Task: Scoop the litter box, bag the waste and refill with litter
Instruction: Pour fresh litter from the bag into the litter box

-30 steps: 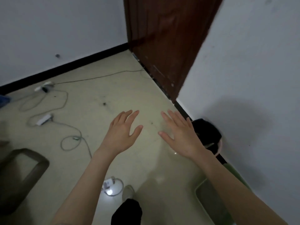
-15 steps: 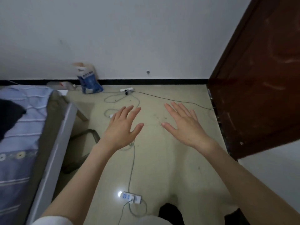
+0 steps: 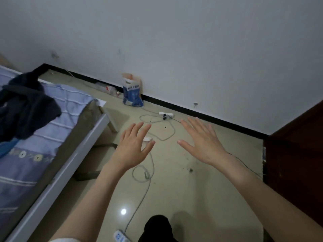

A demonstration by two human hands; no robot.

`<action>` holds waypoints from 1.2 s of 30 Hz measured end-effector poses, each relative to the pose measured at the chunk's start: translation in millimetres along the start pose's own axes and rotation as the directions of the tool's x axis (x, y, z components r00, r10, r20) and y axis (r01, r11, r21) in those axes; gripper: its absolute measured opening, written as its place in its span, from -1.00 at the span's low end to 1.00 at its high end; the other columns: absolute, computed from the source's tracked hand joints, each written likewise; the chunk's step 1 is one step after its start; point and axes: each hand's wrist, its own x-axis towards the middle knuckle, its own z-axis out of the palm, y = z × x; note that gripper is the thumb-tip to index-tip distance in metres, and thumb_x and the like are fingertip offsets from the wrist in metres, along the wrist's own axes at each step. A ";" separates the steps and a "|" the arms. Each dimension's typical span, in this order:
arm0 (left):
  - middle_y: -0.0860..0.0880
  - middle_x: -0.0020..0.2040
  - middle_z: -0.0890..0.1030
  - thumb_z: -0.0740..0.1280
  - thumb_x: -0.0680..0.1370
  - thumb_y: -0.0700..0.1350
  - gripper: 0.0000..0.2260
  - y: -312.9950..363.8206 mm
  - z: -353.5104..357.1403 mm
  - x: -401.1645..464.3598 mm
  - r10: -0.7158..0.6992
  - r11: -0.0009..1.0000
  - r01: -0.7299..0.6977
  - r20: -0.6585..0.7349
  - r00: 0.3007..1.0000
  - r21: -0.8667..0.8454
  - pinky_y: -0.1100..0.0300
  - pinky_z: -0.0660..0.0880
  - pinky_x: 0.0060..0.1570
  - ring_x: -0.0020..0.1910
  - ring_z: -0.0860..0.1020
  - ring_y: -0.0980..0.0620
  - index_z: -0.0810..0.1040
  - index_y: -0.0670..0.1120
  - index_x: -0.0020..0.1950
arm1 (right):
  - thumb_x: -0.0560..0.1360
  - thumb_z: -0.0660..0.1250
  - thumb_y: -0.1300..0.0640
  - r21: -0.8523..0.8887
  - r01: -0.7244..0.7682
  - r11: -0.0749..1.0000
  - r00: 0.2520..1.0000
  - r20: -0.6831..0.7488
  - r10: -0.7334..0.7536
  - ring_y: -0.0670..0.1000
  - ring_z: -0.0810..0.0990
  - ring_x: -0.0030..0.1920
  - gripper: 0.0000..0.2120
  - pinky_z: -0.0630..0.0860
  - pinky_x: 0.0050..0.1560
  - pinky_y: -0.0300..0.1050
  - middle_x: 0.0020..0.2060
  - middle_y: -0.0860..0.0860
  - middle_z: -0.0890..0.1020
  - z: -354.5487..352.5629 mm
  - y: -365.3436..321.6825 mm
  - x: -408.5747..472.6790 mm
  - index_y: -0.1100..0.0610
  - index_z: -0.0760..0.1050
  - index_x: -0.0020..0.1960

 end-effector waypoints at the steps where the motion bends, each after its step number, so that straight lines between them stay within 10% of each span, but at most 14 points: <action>1: 0.00 0.54 0.03 0.06 0.58 0.17 -0.47 -4.4 -3.2 10.4 -0.031 0.999 0.030 -0.007 1.000 -0.012 0.04 -0.08 0.48 0.52 -0.07 -0.01 0.01 0.09 0.52 | 0.56 0.00 -0.25 -0.003 0.029 1.000 0.999 0.013 -0.029 -0.03 -0.18 0.53 -0.35 -0.16 0.51 0.12 0.54 -0.07 -0.11 -2.5 0.5 15.9 -0.11 -0.17 0.53; 36: -0.05 0.53 0.08 0.06 0.61 0.09 -0.51 -248.5 -30.0 591.4 -0.467 0.858 0.483 0.123 0.876 -0.177 0.01 -0.01 0.48 0.52 -0.01 -0.08 0.04 0.03 0.51 | 0.60 0.02 -0.14 -0.035 0.354 0.935 0.870 0.379 -0.316 0.05 -0.04 0.53 -0.41 -0.08 0.50 0.06 0.54 0.00 0.01 -45.6 27.8 742.0 -0.02 -0.10 0.55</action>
